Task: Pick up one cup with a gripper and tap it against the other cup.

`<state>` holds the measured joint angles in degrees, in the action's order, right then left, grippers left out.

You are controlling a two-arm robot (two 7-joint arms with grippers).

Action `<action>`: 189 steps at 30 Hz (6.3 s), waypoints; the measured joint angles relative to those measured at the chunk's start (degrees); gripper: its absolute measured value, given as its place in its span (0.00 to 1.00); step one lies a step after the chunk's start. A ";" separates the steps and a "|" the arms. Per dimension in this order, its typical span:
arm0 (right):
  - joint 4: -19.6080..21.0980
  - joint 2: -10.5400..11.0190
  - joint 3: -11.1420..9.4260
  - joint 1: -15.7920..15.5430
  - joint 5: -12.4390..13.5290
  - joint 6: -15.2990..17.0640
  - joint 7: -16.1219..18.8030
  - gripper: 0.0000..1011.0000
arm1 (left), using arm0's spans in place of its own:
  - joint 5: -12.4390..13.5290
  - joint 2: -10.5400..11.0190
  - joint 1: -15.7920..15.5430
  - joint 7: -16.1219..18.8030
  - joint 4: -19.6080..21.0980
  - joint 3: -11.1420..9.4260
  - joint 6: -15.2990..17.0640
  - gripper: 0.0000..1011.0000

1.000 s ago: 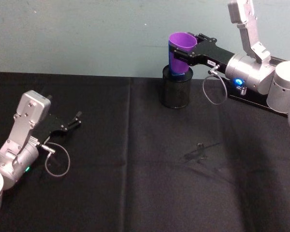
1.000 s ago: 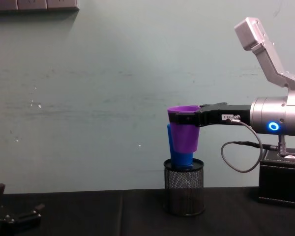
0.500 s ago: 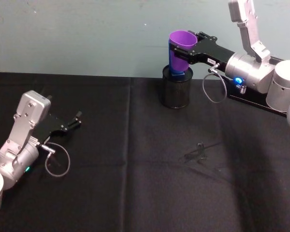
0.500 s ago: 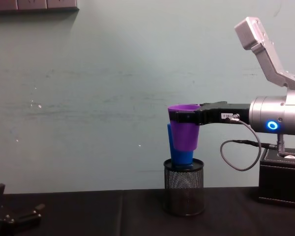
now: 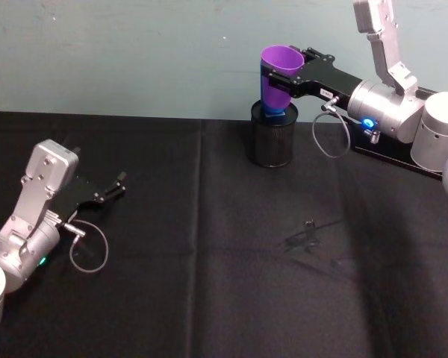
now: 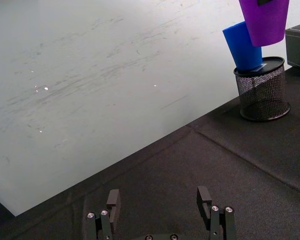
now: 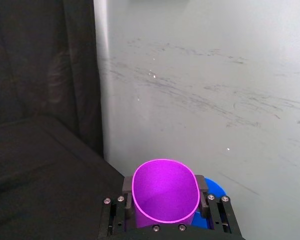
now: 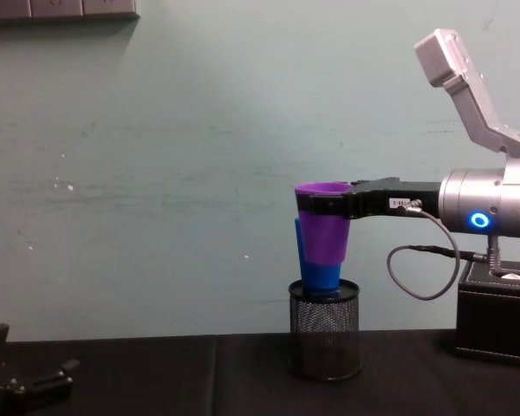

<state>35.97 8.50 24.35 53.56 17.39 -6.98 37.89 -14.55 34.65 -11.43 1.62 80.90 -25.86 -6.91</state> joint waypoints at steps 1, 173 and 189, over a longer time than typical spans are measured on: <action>0.01 0.00 0.01 -0.01 0.00 0.00 0.00 0.73 | 0.00 0.00 0.00 0.00 0.00 0.00 0.00 0.99; 24.30 15.28 7.60 -24.05 5.29 -1.81 7.21 0.73 | 0.00 0.00 0.00 0.00 0.00 0.00 0.00 0.99; 24.47 15.39 7.72 -24.07 5.05 -1.91 7.16 0.92 | 0.00 0.00 0.00 0.00 0.00 0.00 0.00 0.99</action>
<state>60.44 23.89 32.07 29.50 22.44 -8.90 45.06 -14.55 34.64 -11.43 1.62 80.90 -25.86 -6.91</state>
